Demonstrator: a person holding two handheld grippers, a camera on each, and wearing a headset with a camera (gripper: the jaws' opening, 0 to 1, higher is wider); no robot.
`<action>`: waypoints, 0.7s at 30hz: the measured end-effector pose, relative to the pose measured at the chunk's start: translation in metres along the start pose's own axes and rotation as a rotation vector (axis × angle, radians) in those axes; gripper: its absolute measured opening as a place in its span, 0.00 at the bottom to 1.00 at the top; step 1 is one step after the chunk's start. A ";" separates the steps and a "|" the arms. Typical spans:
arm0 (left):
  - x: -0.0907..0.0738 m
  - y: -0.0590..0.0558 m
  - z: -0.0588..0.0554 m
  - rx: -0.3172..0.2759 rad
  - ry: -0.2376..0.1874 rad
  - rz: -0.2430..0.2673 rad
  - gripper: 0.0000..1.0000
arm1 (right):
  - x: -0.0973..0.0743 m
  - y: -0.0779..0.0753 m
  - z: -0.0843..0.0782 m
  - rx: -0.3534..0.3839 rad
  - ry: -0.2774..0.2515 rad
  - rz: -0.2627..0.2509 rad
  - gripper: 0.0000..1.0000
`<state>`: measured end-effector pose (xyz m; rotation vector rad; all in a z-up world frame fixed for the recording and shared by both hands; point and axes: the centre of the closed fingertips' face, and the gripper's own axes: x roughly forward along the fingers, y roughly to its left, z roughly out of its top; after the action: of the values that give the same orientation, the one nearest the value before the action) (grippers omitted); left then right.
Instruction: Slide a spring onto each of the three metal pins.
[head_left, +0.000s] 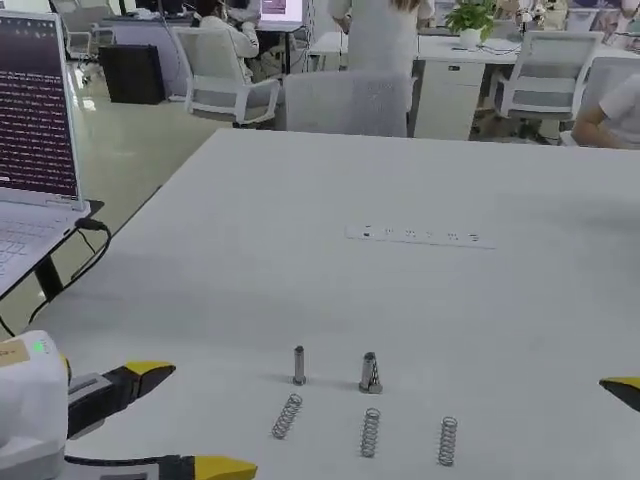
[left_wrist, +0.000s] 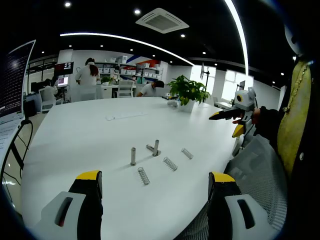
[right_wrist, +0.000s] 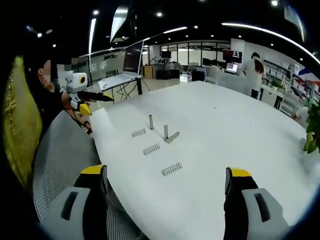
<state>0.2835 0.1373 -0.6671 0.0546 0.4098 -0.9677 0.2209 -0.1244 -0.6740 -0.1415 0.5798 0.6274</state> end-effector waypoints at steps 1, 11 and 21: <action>0.000 0.000 0.000 0.000 -0.001 0.000 0.84 | 0.000 0.000 0.000 -0.001 0.000 0.001 0.95; 0.001 0.000 0.002 0.003 -0.002 -0.002 0.84 | -0.001 0.002 -0.002 0.002 0.006 0.001 0.95; 0.000 -0.003 0.002 0.004 -0.002 -0.003 0.84 | -0.001 0.004 -0.003 0.002 0.011 0.004 0.94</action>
<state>0.2820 0.1353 -0.6648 0.0568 0.4059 -0.9716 0.2163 -0.1230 -0.6756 -0.1425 0.5918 0.6301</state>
